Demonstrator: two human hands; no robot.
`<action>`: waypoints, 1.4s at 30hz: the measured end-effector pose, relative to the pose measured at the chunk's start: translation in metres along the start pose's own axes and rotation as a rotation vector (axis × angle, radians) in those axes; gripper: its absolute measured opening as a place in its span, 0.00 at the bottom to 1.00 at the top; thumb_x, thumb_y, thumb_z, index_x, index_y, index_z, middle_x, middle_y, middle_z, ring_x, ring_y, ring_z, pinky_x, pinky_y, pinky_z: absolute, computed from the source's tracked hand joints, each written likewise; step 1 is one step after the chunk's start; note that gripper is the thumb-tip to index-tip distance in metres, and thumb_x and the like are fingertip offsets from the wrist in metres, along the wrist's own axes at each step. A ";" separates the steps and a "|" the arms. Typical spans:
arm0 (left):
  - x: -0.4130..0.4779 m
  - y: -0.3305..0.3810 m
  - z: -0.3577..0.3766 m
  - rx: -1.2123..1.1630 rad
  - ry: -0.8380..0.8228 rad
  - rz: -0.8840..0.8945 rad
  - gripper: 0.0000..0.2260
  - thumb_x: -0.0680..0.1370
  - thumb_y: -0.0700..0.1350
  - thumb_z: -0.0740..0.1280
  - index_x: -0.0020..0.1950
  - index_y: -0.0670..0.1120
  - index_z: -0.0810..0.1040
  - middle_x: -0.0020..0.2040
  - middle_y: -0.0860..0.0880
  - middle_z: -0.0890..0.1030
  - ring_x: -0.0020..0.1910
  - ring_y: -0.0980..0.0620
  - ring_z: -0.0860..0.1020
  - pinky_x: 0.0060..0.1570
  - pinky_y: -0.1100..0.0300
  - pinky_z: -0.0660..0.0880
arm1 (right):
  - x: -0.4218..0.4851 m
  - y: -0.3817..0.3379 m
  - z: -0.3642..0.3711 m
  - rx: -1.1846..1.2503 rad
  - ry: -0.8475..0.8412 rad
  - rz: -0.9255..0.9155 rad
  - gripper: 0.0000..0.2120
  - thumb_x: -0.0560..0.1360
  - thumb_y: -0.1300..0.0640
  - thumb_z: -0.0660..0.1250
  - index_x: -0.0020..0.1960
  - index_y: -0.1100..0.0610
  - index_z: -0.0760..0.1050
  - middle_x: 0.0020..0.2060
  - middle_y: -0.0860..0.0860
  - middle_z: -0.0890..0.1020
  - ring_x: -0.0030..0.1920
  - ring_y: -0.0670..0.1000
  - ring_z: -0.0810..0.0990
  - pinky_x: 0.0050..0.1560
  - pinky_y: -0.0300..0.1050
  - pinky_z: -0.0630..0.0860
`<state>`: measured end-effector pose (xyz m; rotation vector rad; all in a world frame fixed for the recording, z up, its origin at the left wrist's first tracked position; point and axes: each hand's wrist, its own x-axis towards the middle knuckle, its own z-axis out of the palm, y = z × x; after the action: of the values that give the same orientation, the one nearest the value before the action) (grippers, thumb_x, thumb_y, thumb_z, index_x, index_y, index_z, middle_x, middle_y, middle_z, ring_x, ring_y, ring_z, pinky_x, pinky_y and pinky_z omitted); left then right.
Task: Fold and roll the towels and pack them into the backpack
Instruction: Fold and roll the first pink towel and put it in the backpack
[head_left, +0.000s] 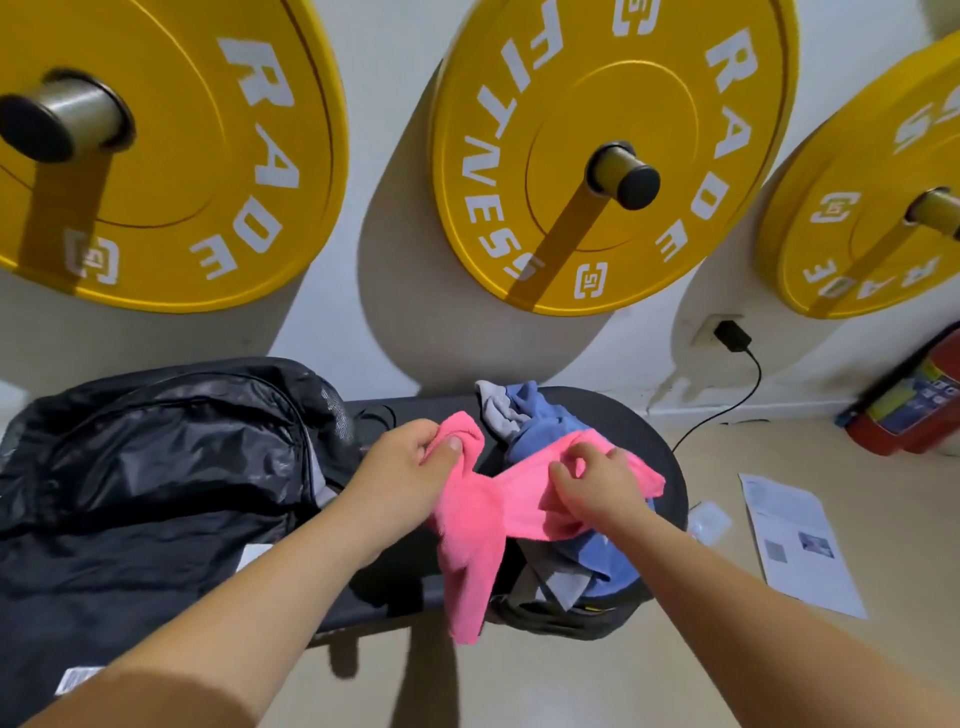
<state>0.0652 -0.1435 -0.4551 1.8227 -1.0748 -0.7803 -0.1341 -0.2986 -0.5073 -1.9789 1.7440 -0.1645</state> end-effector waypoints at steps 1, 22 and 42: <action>0.003 -0.002 0.000 0.041 -0.024 0.020 0.17 0.77 0.56 0.63 0.46 0.42 0.77 0.39 0.43 0.77 0.37 0.52 0.73 0.41 0.54 0.70 | 0.004 0.004 0.002 0.008 0.042 0.002 0.20 0.76 0.41 0.64 0.64 0.49 0.75 0.58 0.58 0.71 0.60 0.62 0.76 0.63 0.54 0.73; 0.022 -0.021 0.058 0.056 -0.132 0.094 0.05 0.73 0.45 0.75 0.41 0.52 0.80 0.35 0.60 0.80 0.35 0.63 0.75 0.41 0.63 0.73 | -0.022 -0.042 -0.037 0.658 -0.050 -0.307 0.16 0.73 0.54 0.77 0.35 0.59 0.74 0.30 0.55 0.79 0.32 0.49 0.77 0.38 0.47 0.76; -0.025 -0.004 -0.019 0.112 0.091 0.028 0.10 0.72 0.47 0.76 0.48 0.56 0.77 0.33 0.57 0.78 0.34 0.58 0.76 0.40 0.61 0.72 | 0.040 0.033 0.019 -0.596 -0.146 -0.239 0.33 0.79 0.42 0.58 0.80 0.39 0.49 0.82 0.52 0.43 0.81 0.60 0.41 0.77 0.64 0.49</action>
<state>0.0719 -0.1128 -0.4484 1.9135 -1.1016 -0.6255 -0.1497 -0.3333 -0.5472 -2.5377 1.5736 0.4634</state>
